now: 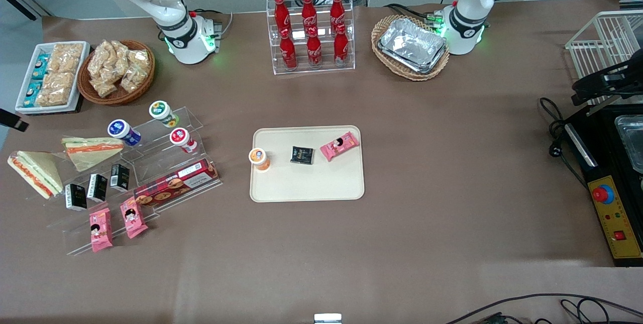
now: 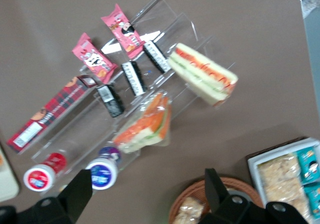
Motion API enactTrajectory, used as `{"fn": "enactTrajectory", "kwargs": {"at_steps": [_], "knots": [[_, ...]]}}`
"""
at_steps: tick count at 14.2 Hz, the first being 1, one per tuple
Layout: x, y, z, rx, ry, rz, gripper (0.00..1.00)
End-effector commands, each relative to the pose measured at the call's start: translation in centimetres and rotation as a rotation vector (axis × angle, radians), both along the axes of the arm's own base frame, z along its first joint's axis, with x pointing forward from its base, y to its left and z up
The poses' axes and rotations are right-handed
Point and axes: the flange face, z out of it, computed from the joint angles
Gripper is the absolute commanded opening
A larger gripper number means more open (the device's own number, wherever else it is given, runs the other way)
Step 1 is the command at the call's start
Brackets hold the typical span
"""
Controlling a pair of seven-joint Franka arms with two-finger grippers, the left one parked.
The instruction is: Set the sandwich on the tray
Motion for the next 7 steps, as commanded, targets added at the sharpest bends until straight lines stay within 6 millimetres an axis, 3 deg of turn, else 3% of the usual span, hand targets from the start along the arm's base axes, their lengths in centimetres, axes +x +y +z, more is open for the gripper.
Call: {"fn": "enactTrajectory", "kwargs": {"at_steps": [1,4,7], "knots": [[-0.6,-4.2,-0.7,-0.009,-0.002,0.109,1.0],[-1.5,-7.8,-2.2,-0.015,0.002,0.149,1.0],[-2.0,-9.6,-3.5,0.007,-0.005,0.164,1.0]]}}
